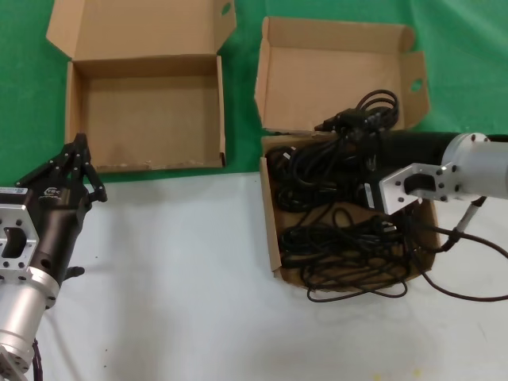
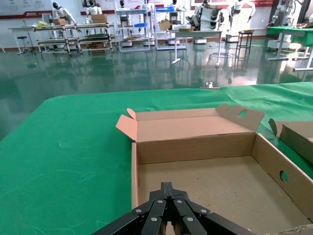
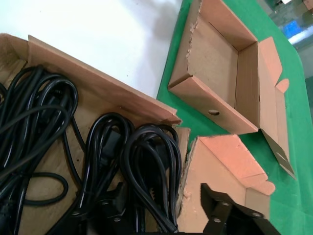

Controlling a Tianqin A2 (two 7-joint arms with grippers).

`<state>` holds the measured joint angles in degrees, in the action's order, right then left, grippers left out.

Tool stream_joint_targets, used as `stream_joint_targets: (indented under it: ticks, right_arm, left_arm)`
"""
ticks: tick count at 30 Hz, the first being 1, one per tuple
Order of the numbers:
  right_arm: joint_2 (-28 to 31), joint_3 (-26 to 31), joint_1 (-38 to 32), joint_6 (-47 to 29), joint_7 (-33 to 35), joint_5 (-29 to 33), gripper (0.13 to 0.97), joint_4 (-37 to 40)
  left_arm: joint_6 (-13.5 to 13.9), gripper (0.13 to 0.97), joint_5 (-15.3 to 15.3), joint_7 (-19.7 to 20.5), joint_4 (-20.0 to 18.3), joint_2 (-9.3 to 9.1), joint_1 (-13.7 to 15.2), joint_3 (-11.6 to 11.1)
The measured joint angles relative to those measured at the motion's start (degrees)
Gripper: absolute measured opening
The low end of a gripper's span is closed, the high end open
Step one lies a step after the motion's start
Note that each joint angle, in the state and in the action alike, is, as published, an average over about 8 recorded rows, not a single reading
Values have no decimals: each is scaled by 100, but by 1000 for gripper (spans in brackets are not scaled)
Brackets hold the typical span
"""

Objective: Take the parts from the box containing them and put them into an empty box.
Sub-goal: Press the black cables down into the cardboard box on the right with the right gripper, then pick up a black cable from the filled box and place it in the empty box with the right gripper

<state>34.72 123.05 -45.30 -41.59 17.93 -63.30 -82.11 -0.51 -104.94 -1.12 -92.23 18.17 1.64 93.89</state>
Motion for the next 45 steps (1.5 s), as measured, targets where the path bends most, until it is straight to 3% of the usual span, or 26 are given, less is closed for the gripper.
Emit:
stream_joint_targets:
  ticks: [3,11,20,27,35,45]
  right_arm:
    - [-59,-33,21,-20,-14,45,625,17]
    - [-167,-135,24,-26,54,25,413,74]
    - [-221,-204,75,-19,179,-62,260,78]
    - [-153,-345,179,-36,58,-92,228,-188]
    - [-174,-609,263,-88,-483,57,171,-1045]
    - [-1007,-508,-181,-14,-786,606,159,-1103]
  left_arm:
    - [0,145,0,0,0,0,0,0]
    - [0,145,0,0,0,0,0,0]
    - [0,145,1,0,0,0,0,0]
    - [0,145,1,0,0,0,0,0]
    - [0,145,1,0,0,0,0,0]
    - [0,145,0,0,0,0,0,0]
